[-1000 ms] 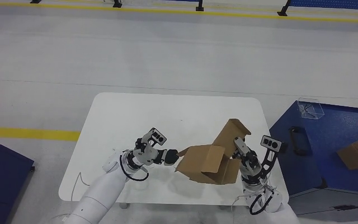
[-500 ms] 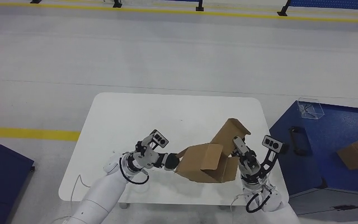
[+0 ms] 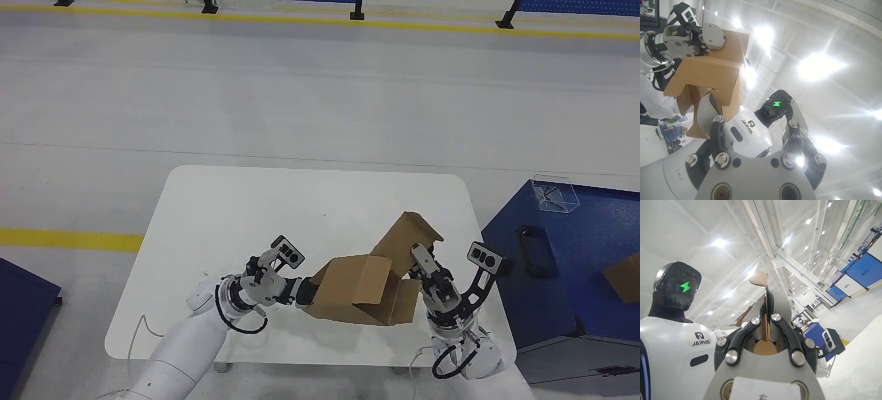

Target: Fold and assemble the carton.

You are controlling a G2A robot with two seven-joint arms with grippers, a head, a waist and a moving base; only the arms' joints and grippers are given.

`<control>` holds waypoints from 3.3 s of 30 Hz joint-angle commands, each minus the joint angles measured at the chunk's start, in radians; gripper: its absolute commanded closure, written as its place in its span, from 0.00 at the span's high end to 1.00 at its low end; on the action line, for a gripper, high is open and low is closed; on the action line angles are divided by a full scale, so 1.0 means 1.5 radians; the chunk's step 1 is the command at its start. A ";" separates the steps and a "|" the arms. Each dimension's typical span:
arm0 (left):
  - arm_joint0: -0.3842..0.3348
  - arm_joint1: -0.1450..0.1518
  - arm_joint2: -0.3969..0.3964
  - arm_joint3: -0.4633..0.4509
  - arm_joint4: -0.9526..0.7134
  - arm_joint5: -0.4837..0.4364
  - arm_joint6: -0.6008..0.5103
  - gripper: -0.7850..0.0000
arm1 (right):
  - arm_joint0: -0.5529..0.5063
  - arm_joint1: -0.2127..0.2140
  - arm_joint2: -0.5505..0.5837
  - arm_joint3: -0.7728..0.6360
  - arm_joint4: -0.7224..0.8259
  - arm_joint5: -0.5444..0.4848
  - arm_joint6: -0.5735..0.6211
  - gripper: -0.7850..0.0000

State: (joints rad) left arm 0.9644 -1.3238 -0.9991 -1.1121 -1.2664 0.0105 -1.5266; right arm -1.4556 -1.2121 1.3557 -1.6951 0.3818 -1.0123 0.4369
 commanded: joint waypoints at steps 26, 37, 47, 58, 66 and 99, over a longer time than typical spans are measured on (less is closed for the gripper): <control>0.012 -0.011 -0.014 -0.006 0.030 -0.009 0.006 0.81 | 0.002 -0.002 0.009 0.016 -0.004 0.004 -0.017 0.00; 0.009 -0.017 -0.011 -0.006 0.043 -0.011 0.011 0.57 | -0.001 -0.002 0.010 0.015 -0.007 0.005 -0.016 0.00; 0.012 -0.020 -0.020 -0.005 0.044 -0.010 0.010 0.40 | -0.003 -0.003 0.010 0.015 -0.018 0.002 -0.025 0.00; 0.017 -0.019 -0.037 -0.011 0.045 -0.006 -0.001 0.40 | 0.002 -0.007 0.002 0.025 -0.049 0.009 -0.037 0.00; 0.021 -0.020 -0.041 -0.016 0.053 0.004 0.004 0.43 | 0.005 -0.010 0.004 0.030 -0.082 0.007 -0.063 0.00; 0.029 -0.029 -0.044 -0.027 0.064 -0.008 0.005 0.34 | -0.003 -0.011 0.011 0.035 -0.125 0.000 -0.077 0.00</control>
State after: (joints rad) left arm 1.0072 -1.3664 -1.0647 -1.1529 -1.1705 -0.0015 -1.5186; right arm -1.4596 -1.2287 1.3720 -1.6436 0.1945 -1.0123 0.3205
